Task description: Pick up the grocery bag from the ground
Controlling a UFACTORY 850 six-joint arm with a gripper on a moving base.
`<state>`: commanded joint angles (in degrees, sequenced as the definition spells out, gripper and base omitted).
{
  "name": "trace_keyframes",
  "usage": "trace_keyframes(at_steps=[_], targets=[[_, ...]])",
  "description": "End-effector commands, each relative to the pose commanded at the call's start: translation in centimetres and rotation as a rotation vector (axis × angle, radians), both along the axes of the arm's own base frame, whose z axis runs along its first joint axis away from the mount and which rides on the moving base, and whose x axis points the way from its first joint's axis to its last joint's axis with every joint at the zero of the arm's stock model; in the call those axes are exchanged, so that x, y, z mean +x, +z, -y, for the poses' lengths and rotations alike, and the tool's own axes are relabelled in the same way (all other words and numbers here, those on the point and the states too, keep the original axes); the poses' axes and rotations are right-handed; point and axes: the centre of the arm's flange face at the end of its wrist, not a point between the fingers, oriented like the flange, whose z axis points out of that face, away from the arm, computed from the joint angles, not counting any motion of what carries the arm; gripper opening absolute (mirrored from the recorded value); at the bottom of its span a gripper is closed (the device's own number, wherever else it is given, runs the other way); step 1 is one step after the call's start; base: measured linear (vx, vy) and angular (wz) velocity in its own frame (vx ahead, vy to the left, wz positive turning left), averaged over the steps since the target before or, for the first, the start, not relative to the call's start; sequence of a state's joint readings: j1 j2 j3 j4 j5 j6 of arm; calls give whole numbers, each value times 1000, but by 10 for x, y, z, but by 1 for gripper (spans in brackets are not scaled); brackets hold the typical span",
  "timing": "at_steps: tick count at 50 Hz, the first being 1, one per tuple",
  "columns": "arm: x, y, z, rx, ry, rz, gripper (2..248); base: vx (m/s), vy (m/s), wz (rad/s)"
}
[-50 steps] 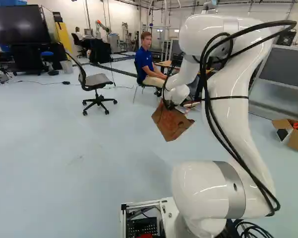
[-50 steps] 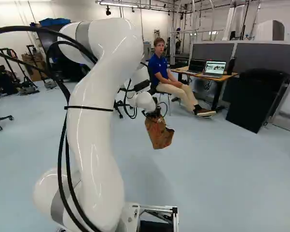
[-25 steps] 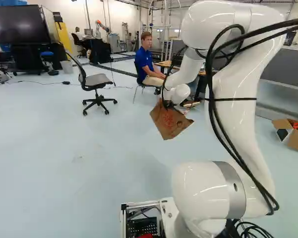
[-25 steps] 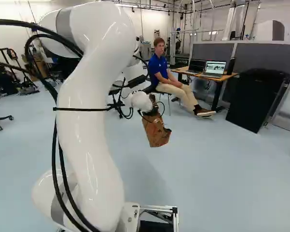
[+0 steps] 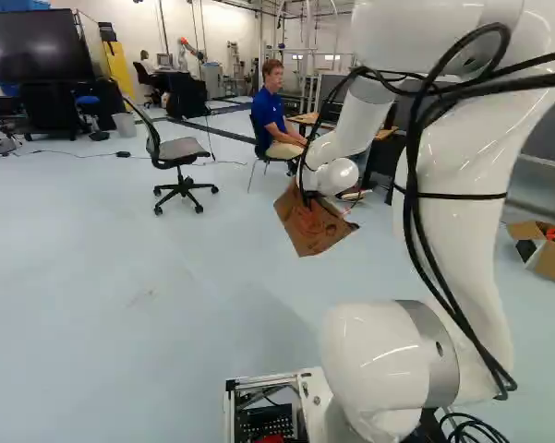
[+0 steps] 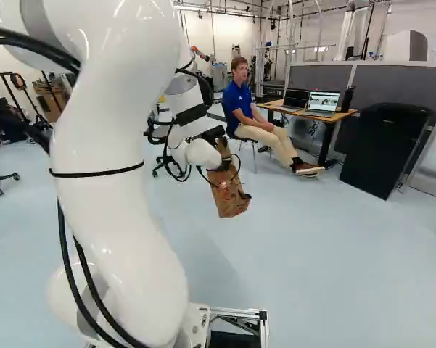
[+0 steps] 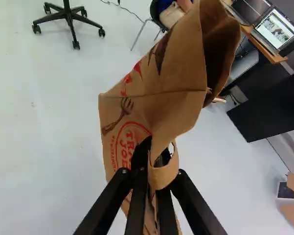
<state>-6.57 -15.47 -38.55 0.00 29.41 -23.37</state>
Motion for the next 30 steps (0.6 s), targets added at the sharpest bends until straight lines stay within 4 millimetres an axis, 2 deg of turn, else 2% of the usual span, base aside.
trace_keyframes(at_steps=[30], targets=[[-99,21,-33,152,-53,170,22,0,0,0]])
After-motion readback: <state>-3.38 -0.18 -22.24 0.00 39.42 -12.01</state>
